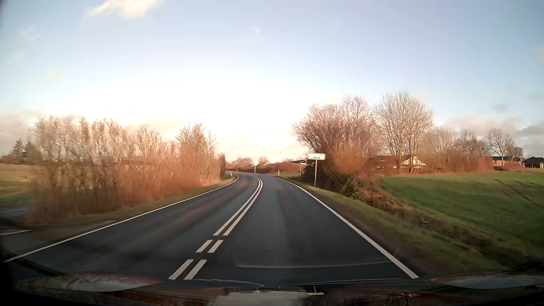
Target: Follow the waypoints while adhering to traffic rules and regulations
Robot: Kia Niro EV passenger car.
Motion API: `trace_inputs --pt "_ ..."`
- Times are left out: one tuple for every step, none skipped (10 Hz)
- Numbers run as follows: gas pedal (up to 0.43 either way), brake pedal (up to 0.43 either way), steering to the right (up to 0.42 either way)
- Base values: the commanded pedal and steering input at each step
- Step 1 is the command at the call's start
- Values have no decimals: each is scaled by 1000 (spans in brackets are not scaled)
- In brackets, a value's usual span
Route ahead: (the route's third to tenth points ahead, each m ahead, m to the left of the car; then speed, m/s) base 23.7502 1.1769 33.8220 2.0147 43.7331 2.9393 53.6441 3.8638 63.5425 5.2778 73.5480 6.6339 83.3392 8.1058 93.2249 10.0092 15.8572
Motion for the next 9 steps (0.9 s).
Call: trace_inputs --pt "118 0 -6" --pt "130 0 -7" --pt "138 0 -7" --pt "150 0 -7" --pt "150 0 -8" --pt "150 0 -7" --pt "150 0 -8" --pt "150 0 -7" --pt "150 0 -8"
